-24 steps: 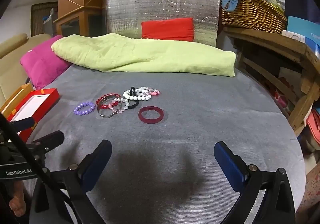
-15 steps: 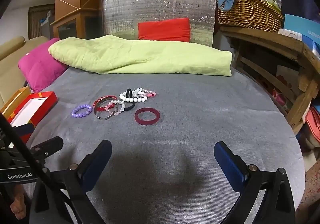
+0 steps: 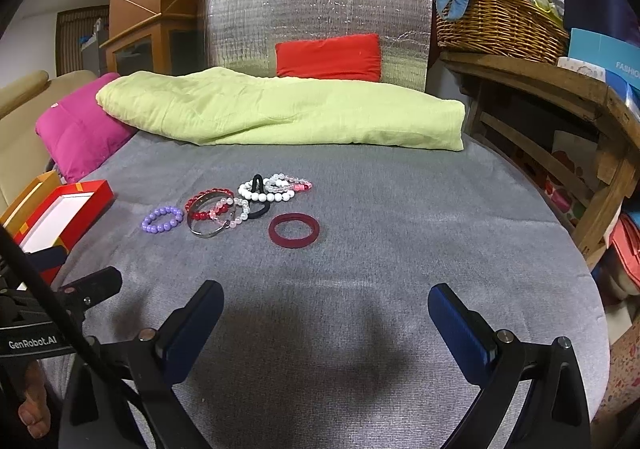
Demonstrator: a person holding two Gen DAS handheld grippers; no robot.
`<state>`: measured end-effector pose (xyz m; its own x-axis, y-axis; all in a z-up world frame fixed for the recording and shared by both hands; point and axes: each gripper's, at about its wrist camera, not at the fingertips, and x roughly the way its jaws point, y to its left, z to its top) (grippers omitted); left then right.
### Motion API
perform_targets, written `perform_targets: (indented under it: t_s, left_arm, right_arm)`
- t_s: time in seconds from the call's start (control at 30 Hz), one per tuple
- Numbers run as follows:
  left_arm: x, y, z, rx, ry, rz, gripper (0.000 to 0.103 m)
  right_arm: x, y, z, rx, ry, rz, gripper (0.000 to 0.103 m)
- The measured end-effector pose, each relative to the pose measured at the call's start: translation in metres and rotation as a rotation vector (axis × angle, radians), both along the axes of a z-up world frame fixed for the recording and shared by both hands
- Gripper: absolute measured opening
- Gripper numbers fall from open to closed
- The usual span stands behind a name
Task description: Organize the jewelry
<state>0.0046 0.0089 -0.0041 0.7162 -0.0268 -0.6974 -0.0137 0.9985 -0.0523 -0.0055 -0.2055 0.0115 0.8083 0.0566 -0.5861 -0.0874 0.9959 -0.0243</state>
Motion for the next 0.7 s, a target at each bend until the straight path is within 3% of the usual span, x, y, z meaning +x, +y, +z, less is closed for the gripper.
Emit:
perform_targets:
  t_s: [0.37,0.7]
  left_arm:
    - [0.002,0.004,-0.006,0.008,0.020,0.008,0.103]
    - [0.018,0.010,0.013,-0.001,0.014,0.037,0.103]
  right_arm:
    - [0.000,0.000,-0.001,0.000,0.013,0.002,0.103]
    - [-0.007,-0.006,0.011,0.061,-0.016,0.023,0.103]
